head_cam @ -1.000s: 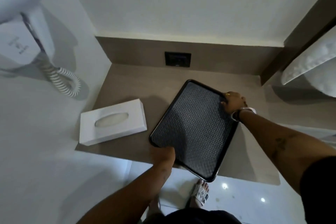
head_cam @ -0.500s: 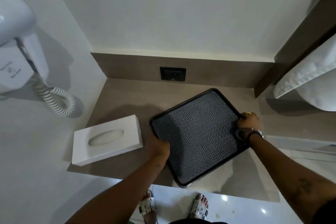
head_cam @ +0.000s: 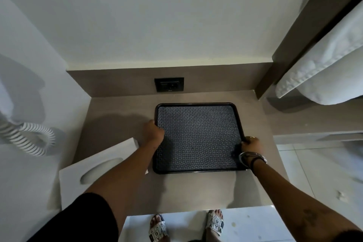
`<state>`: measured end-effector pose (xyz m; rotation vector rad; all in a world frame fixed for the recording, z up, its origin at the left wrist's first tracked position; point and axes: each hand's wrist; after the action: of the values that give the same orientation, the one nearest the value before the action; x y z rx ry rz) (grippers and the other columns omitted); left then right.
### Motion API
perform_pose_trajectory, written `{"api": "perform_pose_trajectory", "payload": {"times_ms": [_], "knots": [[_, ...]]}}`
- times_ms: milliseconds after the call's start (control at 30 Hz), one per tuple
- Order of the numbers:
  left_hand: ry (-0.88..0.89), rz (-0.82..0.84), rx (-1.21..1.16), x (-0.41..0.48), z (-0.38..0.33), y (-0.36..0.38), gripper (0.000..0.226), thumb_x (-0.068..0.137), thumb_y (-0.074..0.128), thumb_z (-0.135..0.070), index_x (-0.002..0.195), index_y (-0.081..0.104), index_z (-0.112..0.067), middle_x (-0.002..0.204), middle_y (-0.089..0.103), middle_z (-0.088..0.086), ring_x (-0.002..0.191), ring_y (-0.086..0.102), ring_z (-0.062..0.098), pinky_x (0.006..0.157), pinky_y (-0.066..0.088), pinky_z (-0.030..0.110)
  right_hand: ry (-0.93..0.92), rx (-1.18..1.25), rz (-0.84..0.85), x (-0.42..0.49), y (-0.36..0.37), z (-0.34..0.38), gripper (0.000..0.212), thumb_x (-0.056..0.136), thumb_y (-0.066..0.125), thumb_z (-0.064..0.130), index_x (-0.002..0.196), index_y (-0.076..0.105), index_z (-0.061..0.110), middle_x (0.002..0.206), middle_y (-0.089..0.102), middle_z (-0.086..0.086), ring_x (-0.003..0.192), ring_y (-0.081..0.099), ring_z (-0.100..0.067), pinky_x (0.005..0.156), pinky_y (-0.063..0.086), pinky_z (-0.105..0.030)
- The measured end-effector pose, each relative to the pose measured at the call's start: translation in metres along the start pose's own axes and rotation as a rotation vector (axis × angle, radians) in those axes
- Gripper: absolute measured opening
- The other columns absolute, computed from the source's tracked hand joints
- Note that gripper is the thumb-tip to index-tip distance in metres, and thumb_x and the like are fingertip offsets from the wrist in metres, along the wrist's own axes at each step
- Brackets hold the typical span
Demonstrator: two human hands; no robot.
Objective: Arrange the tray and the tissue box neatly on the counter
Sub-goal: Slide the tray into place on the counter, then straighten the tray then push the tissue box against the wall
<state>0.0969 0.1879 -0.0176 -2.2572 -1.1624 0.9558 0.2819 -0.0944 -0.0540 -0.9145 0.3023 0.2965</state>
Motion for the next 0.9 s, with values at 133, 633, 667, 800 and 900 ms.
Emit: {"api": "perform_pose_trajectory", "payload": {"times_ms": [133, 633, 667, 800, 900], "knots": [[0.012, 0.022, 0.002, 0.0, 0.008, 0.002, 0.005, 0.081, 0.055, 0.003, 0.084, 0.059, 0.002, 0.095, 0.067, 0.027, 0.088, 0.064, 0.042, 0.068, 0.048, 0.038, 0.004, 0.011, -0.013, 0.001, 0.006, -0.008, 0.026, 0.087, 0.063, 0.004, 0.112, 0.072, 0.0, 0.112, 0.072, -0.023, 0.104, 0.066, -0.039, 0.091, 0.05, -0.035], [0.51, 0.013, 0.595, -0.11, 0.077, 0.057, 0.086, 0.088, 0.036, -0.065, 0.15, 0.033, -0.005, 0.159, 0.027, 0.021, 0.148, 0.026, 0.036, 0.118, 0.02, 0.055, -0.645, -0.536, -0.01, -0.1, 0.035, -0.031, 0.083, 0.085, 0.034, 0.071, 0.151, 0.037, 0.022, 0.161, 0.029, -0.014, 0.146, 0.029, -0.037, 0.111, 0.025, -0.065], [0.521, 0.035, 0.618, -0.114, 0.084, 0.059, 0.087, 0.087, 0.035, -0.066, 0.15, 0.033, -0.005, 0.159, 0.027, 0.021, 0.147, 0.027, 0.037, 0.117, 0.021, 0.056, -0.657, -0.566, 0.025, -0.105, 0.041, -0.035, 0.085, 0.084, 0.034, 0.073, 0.152, 0.036, 0.022, 0.162, 0.027, -0.013, 0.148, 0.026, -0.036, 0.112, 0.023, -0.066], [0.527, 0.069, 0.679, -0.117, 0.099, 0.057, 0.089, 0.088, 0.032, -0.069, 0.15, 0.033, -0.006, 0.159, 0.028, 0.02, 0.146, 0.03, 0.037, 0.115, 0.026, 0.057, -0.648, -0.623, 0.119, -0.103, 0.053, -0.045, 0.09, 0.084, 0.032, 0.077, 0.152, 0.034, 0.019, 0.163, 0.025, -0.014, 0.149, 0.024, -0.037, 0.113, 0.02, -0.068], [0.494, 0.063, 0.683, -0.115, 0.095, 0.057, 0.09, 0.088, 0.027, -0.071, 0.15, 0.031, -0.007, 0.159, 0.027, 0.02, 0.146, 0.029, 0.038, 0.116, 0.025, 0.056, -0.648, -0.633, 0.157, -0.095, 0.056, -0.042, 0.09, 0.085, 0.028, 0.078, 0.153, 0.031, 0.02, 0.163, 0.024, -0.013, 0.149, 0.023, -0.035, 0.113, 0.019, -0.067]]}}
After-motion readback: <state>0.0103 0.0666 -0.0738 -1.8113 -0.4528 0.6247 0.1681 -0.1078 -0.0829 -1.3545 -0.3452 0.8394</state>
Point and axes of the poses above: each hand's wrist, its own x-axis towards the middle knuckle, its own y-axis out of the palm, z = x × y
